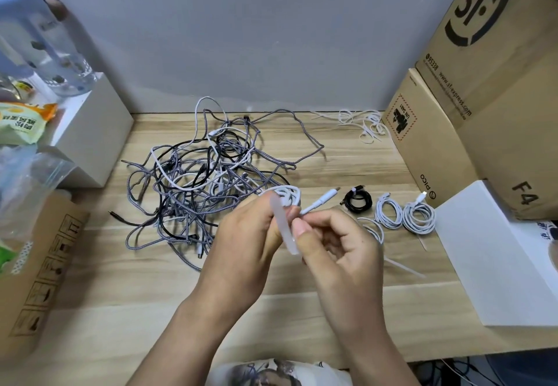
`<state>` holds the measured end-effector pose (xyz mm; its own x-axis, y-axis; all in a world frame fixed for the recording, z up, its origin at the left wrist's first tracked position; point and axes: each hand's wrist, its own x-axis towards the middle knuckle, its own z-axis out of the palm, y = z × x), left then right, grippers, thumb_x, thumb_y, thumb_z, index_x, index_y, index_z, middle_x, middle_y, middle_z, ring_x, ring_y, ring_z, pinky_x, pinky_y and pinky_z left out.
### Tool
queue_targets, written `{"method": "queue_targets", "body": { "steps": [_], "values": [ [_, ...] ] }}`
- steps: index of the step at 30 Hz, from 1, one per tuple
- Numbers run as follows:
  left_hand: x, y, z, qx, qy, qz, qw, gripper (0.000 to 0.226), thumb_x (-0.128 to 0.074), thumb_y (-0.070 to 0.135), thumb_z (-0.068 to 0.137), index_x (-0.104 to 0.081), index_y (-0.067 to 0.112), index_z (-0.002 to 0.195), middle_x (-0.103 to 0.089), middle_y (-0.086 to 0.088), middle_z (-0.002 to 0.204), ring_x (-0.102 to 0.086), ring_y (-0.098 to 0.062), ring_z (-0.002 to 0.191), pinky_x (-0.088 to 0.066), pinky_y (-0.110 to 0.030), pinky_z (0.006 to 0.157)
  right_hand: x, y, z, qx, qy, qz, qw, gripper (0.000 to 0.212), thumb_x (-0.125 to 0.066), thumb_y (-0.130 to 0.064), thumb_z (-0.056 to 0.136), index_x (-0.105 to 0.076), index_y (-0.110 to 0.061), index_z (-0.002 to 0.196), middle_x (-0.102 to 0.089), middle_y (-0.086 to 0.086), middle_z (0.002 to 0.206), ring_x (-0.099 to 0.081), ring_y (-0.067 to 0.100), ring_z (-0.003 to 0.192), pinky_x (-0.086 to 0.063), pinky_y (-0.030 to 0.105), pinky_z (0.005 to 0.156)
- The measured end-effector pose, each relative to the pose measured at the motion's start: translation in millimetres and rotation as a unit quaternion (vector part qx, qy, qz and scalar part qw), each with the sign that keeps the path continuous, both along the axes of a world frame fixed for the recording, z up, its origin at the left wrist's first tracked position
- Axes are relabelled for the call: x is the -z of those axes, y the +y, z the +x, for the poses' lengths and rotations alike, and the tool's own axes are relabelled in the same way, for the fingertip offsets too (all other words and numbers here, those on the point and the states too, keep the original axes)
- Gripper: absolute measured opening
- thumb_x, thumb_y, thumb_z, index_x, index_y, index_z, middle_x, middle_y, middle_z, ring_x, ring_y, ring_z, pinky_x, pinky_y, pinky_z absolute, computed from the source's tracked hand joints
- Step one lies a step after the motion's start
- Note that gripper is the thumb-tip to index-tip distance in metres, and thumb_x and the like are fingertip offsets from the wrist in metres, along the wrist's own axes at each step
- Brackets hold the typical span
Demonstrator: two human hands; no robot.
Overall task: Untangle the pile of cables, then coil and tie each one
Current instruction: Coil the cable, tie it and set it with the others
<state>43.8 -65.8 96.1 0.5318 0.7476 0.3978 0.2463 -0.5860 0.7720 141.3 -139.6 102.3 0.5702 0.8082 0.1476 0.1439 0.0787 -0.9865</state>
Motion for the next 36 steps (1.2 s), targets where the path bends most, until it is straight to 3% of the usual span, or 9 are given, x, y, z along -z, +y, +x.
{"method": "queue_targets", "body": {
  "steps": [3, 7, 13, 17, 20, 24, 29, 33, 36],
  "values": [
    [2, 0, 1, -0.012, 0.002, -0.012, 1.000, 0.043, -0.037, 0.041, 0.095, -0.047, 0.007, 0.071, -0.038, 0.012, 0.059, -0.034, 0.000, 0.056, -0.026, -0.010, 0.052, -2, -2, 3, 0.039, -0.133, 0.044, 0.989, 0.025, -0.053, -0.031, 0.086, -0.059, -0.019, 0.064, -0.053, -0.002, 0.064, -0.049, 0.007, 0.060, -0.037, 0.015, 0.058],
    [4, -3, 3, 0.022, -0.016, -0.063, 0.998, 0.056, -0.037, 0.052, 0.093, -0.053, 0.000, 0.079, -0.053, -0.003, 0.064, -0.048, -0.014, 0.059, -0.042, -0.028, 0.055, -10, -3, 4, -0.009, -0.122, 0.086, 0.989, 0.028, -0.054, -0.035, 0.089, -0.065, -0.014, 0.075, -0.058, -0.003, 0.077, -0.057, 0.013, 0.076, -0.042, 0.019, 0.069],
    [0, -7, 8, 0.033, -0.049, -0.129, 0.990, 0.027, -0.041, 0.035, 0.093, -0.041, 0.032, 0.066, -0.045, 0.016, 0.053, -0.037, 0.002, 0.051, -0.030, -0.015, 0.050, -16, -5, -8, -0.097, 0.058, 0.125, 0.986, 0.032, -0.053, -0.052, 0.088, -0.058, -0.027, 0.070, -0.055, -0.011, 0.067, -0.053, 0.016, 0.068, -0.042, 0.027, 0.072],
    [5, -5, 6, 0.010, -0.033, -0.176, 0.984, 0.038, -0.040, 0.051, 0.090, -0.042, 0.021, 0.067, -0.051, 0.006, 0.047, -0.043, -0.013, 0.044, -0.037, -0.032, 0.047, -18, -5, -12, -0.139, 0.189, 0.117, 0.965, 0.033, -0.059, -0.054, 0.082, -0.055, -0.030, 0.060, -0.049, -0.011, 0.056, -0.043, 0.015, 0.055, -0.041, 0.025, 0.067],
    [6, -4, 6, -0.016, -0.033, -0.178, 0.983, 0.042, -0.043, 0.052, 0.089, -0.047, 0.015, 0.068, -0.051, -0.008, 0.054, -0.046, -0.017, 0.049, -0.039, -0.039, 0.051, -18, -5, -13, -0.127, 0.218, 0.120, 0.960, 0.036, -0.063, -0.054, 0.079, -0.054, -0.028, 0.055, -0.047, -0.012, 0.050, -0.045, 0.014, 0.054, -0.045, 0.019, 0.065],
    [6, -4, 7, -0.027, -0.018, -0.183, 0.983, 0.047, -0.035, 0.059, 0.085, -0.049, 0.016, 0.074, -0.055, -0.010, 0.058, -0.051, -0.025, 0.056, -0.044, -0.046, 0.060, -19, -6, -11, -0.081, 0.205, 0.107, 0.970, 0.038, -0.066, -0.043, 0.077, -0.052, -0.025, 0.046, -0.042, -0.009, 0.043, -0.042, 0.013, 0.040, -0.052, 0.032, 0.075],
    [4, -5, 8, -0.048, -0.010, -0.167, 0.985, 0.036, -0.045, 0.043, 0.094, -0.048, 0.022, 0.064, -0.039, 0.002, 0.055, -0.034, -0.006, 0.054, -0.030, -0.023, 0.051, -21, -6, -7, -0.041, 0.181, 0.013, 0.983, 0.037, -0.058, -0.028, 0.070, -0.048, -0.019, 0.035, -0.034, -0.007, 0.034, -0.037, 0.024, 0.039, -0.047, 0.022, 0.055],
    [2, -8, 9, -0.046, 0.005, -0.142, 0.989, 0.033, -0.042, 0.037, 0.092, -0.040, 0.024, 0.062, -0.030, -0.002, 0.055, -0.028, -0.008, 0.053, -0.024, -0.020, 0.048, -21, -4, -4, -0.024, 0.201, -0.011, 0.979, 0.043, -0.050, -0.015, 0.073, -0.040, -0.017, 0.031, -0.028, 0.001, 0.032, -0.034, 0.045, 0.042, -0.046, 0.014, 0.055],
    [0, -8, 9, -0.047, 0.005, -0.141, 0.989, 0.036, -0.043, 0.040, 0.094, -0.039, 0.026, 0.062, -0.029, 0.005, 0.054, -0.027, -0.008, 0.052, -0.023, -0.019, 0.048, -20, -3, -4, -0.025, 0.212, -0.017, 0.977, 0.044, -0.050, -0.016, 0.073, -0.040, -0.016, 0.031, -0.027, 0.003, 0.032, -0.039, 0.038, 0.043, -0.045, 0.014, 0.053]
  ]
}}
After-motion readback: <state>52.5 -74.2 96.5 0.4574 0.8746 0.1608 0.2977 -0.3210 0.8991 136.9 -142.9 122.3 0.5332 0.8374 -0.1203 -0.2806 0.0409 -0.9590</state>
